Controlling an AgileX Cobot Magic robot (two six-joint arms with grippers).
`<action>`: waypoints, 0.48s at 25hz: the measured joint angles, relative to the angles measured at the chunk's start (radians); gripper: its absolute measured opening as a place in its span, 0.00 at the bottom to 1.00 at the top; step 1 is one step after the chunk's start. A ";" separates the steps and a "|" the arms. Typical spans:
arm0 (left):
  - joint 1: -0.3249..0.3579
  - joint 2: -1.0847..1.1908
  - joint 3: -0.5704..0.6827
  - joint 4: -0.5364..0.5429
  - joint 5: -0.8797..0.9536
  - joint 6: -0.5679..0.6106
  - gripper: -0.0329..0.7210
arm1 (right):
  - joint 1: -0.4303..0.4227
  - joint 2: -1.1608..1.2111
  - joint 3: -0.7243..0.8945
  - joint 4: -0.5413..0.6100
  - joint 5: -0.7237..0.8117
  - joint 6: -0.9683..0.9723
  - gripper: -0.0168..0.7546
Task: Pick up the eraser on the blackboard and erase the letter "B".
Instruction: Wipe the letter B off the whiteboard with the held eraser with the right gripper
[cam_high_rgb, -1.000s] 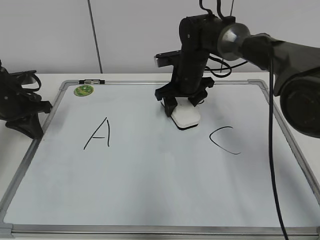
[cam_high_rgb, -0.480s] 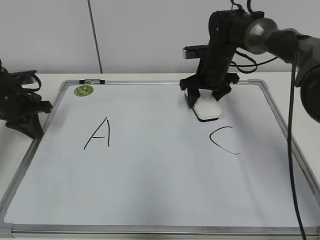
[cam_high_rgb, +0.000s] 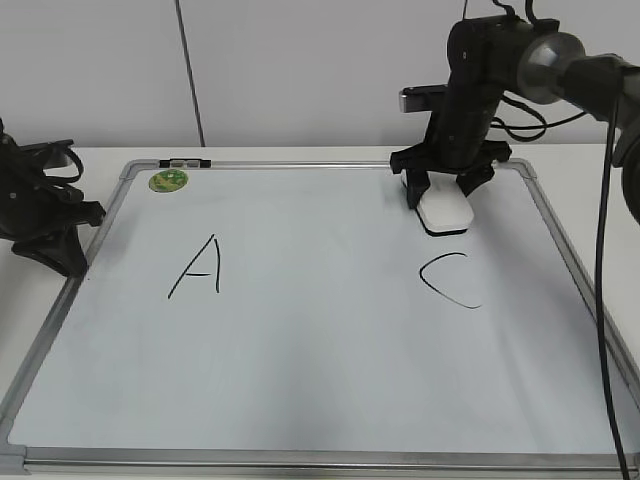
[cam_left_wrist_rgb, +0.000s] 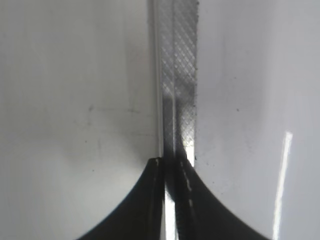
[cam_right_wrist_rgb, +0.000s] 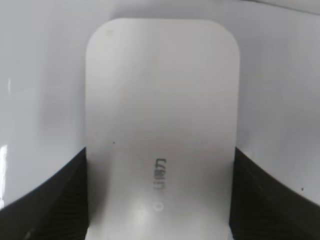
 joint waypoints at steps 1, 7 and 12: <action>0.000 0.000 0.000 0.000 0.000 0.000 0.06 | 0.000 0.000 0.000 -0.007 0.000 0.007 0.72; 0.000 0.000 0.000 0.000 -0.002 0.000 0.06 | -0.013 -0.004 0.000 0.002 0.000 -0.013 0.72; 0.000 0.000 0.000 0.002 0.000 0.000 0.06 | -0.028 -0.023 -0.034 -0.022 0.022 -0.042 0.72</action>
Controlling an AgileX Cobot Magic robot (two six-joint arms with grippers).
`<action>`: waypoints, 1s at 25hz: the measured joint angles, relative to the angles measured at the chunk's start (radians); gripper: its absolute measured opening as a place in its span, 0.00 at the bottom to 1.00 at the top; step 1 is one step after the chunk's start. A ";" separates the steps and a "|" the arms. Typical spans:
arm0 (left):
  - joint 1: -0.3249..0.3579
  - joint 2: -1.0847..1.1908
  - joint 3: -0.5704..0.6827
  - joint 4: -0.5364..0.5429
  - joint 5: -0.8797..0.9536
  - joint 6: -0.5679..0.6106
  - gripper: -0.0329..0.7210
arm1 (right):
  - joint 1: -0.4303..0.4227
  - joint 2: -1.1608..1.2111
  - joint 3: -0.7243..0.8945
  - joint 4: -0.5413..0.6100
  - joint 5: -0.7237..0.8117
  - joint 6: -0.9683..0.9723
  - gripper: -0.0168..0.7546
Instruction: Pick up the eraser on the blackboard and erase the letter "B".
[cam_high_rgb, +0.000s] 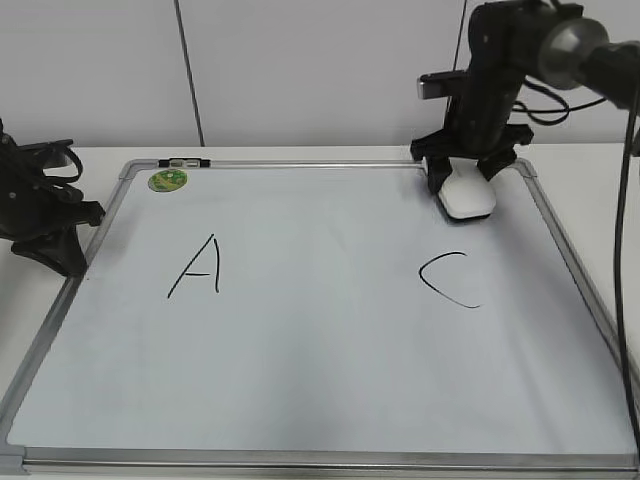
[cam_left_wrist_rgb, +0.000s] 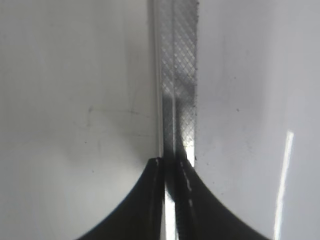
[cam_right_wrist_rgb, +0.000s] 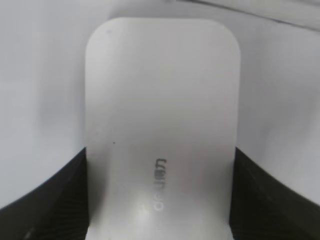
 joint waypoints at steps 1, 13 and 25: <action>0.000 0.000 0.000 0.000 0.000 0.000 0.06 | -0.002 -0.018 -0.005 -0.002 0.000 0.000 0.72; 0.000 0.000 0.000 0.004 -0.002 0.000 0.06 | -0.006 -0.276 0.058 -0.025 0.004 -0.051 0.72; 0.000 0.000 0.000 0.004 -0.002 0.000 0.07 | -0.073 -0.515 0.574 -0.009 -0.021 -0.054 0.72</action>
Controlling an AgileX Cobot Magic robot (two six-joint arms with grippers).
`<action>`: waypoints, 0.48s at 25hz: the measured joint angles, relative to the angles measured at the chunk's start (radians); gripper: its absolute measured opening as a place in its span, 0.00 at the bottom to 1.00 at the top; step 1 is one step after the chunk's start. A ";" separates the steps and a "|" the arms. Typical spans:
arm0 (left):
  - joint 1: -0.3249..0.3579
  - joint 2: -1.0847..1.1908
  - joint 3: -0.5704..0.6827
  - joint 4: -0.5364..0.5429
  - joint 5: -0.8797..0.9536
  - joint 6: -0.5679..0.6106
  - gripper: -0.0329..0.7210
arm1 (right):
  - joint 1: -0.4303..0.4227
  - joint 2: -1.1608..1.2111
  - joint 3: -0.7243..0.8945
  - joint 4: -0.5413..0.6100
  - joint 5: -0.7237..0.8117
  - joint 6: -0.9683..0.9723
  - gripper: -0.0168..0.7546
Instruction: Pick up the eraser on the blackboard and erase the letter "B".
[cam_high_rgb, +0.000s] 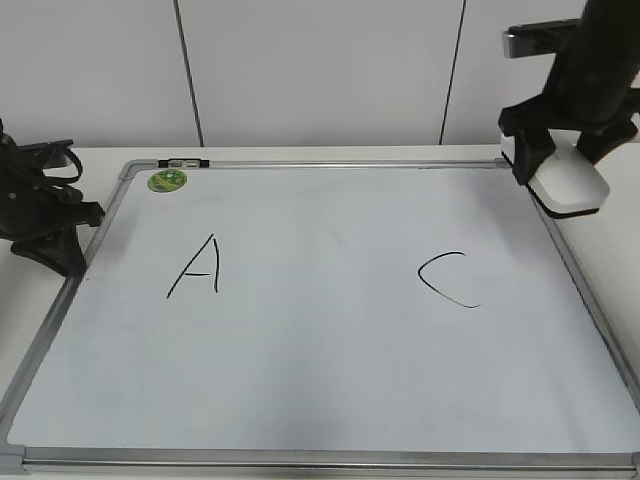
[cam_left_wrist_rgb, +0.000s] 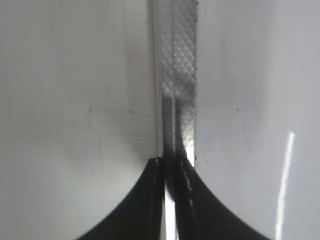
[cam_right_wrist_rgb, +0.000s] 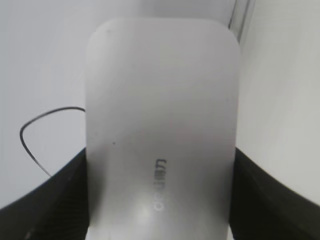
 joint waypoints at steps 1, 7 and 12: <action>0.000 0.000 0.000 0.000 0.000 0.000 0.07 | -0.011 -0.020 0.051 0.005 -0.024 0.000 0.72; 0.000 0.000 0.000 0.000 0.000 0.000 0.07 | -0.055 -0.104 0.302 0.031 -0.174 0.015 0.72; 0.000 0.000 0.000 0.000 0.000 0.000 0.08 | -0.061 -0.105 0.422 0.042 -0.294 0.054 0.72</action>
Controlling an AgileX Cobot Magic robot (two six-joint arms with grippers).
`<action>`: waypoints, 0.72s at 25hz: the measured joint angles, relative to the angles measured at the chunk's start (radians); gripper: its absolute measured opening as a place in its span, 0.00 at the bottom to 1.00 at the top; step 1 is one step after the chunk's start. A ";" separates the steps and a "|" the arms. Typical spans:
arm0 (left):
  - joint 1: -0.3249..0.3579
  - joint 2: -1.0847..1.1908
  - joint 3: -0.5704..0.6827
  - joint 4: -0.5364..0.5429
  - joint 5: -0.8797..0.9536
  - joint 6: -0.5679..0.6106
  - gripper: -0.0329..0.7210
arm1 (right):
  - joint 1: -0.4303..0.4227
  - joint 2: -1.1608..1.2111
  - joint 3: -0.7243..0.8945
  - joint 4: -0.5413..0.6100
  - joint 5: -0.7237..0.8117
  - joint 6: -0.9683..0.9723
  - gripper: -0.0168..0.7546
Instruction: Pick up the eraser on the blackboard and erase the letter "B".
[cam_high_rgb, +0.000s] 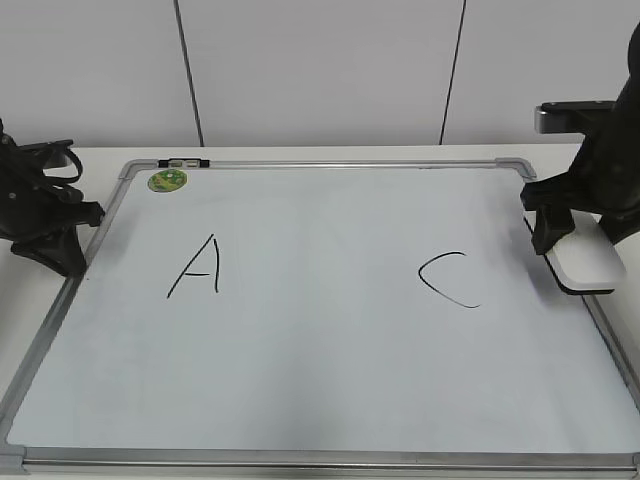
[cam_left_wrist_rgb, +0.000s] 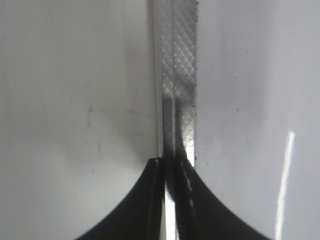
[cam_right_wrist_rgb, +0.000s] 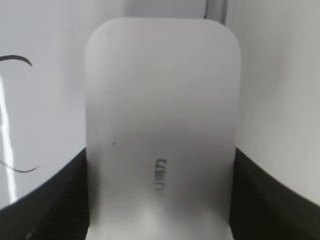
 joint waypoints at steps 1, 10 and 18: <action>0.000 0.000 0.000 0.000 0.000 0.000 0.08 | 0.000 0.000 0.007 0.000 -0.013 0.011 0.72; 0.000 0.000 0.000 0.000 0.000 0.000 0.08 | 0.000 0.070 0.011 0.001 -0.071 0.028 0.72; 0.000 0.000 0.000 0.000 0.000 0.000 0.08 | 0.000 0.112 0.011 0.002 -0.095 0.035 0.72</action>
